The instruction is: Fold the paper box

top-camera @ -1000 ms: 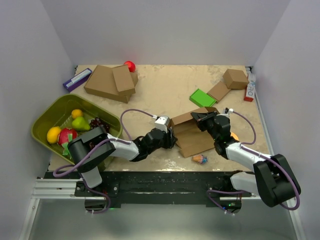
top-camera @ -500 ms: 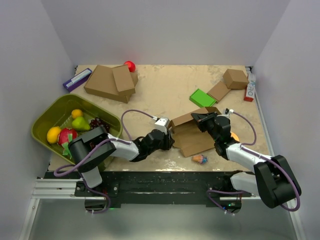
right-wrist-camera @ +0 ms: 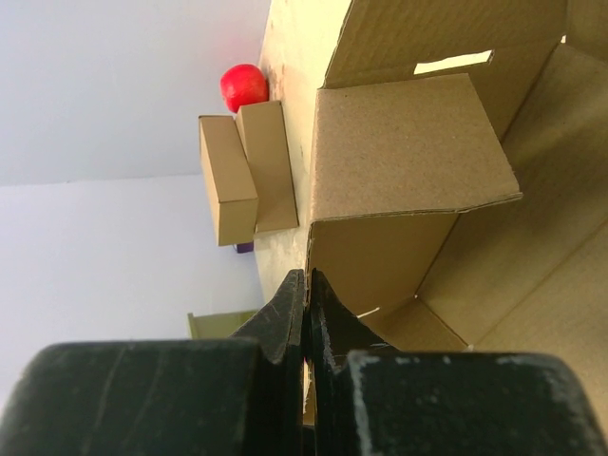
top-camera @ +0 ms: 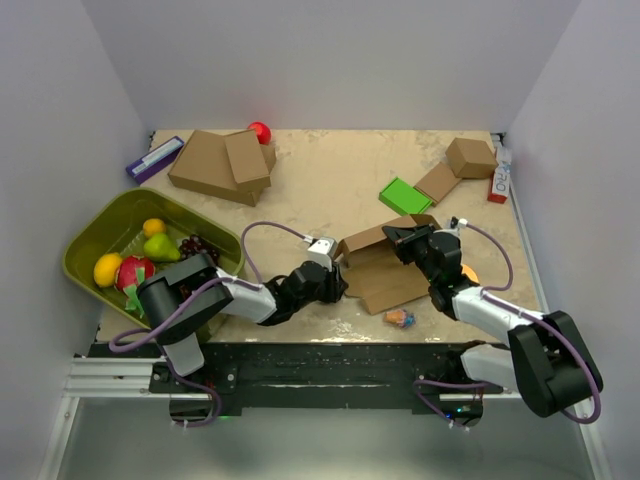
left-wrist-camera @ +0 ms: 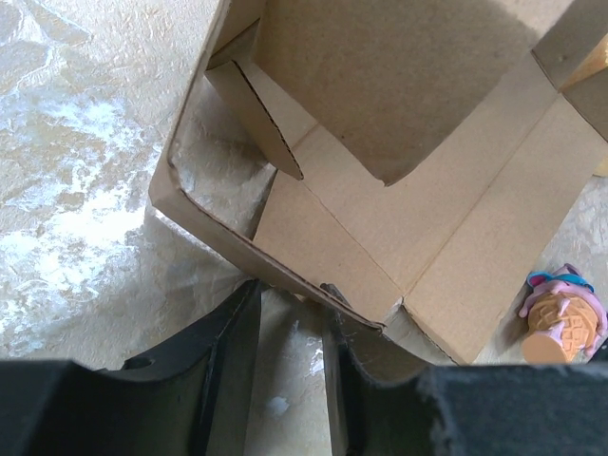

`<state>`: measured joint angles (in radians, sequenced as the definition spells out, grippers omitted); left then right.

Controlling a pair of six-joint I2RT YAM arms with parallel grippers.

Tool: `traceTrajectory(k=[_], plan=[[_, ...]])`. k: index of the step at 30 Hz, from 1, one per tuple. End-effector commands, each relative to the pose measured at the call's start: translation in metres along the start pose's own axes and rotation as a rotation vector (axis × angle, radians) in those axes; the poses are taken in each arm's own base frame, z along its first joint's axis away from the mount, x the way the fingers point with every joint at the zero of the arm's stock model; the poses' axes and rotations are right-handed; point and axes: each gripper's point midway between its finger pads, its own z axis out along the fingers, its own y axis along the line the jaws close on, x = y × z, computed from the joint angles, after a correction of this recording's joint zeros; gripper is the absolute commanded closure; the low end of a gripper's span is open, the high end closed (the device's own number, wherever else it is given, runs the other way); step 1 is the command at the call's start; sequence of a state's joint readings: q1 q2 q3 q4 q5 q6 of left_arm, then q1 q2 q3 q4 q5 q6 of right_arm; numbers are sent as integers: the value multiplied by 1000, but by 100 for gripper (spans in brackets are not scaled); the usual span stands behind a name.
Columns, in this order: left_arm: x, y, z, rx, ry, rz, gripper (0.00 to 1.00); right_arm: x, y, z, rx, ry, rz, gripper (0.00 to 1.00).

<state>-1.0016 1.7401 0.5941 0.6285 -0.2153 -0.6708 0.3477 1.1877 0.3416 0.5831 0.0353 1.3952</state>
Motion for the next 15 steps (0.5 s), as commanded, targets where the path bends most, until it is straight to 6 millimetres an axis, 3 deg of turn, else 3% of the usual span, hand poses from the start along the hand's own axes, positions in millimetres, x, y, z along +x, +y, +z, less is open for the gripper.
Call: traceTrajectory(k=[1, 9, 12, 13, 15], plan=[[36, 40, -6, -139, 102, 48, 63, -6, 15, -3, -34, -32, 7, 100], [-2, 38, -17, -166, 4, 113, 60, -7, 11, -5, -27, -35, 8, 100], [-18, 30, -31, -126, -37, 132, 50, -8, 13, -7, -31, -39, 6, 100], [-34, 20, -39, -88, -82, 125, 48, -8, 11, -7, -24, -43, 3, 100], [-39, 14, -49, -43, -103, 155, 43, -9, 13, -8, -29, -45, 3, 100]])
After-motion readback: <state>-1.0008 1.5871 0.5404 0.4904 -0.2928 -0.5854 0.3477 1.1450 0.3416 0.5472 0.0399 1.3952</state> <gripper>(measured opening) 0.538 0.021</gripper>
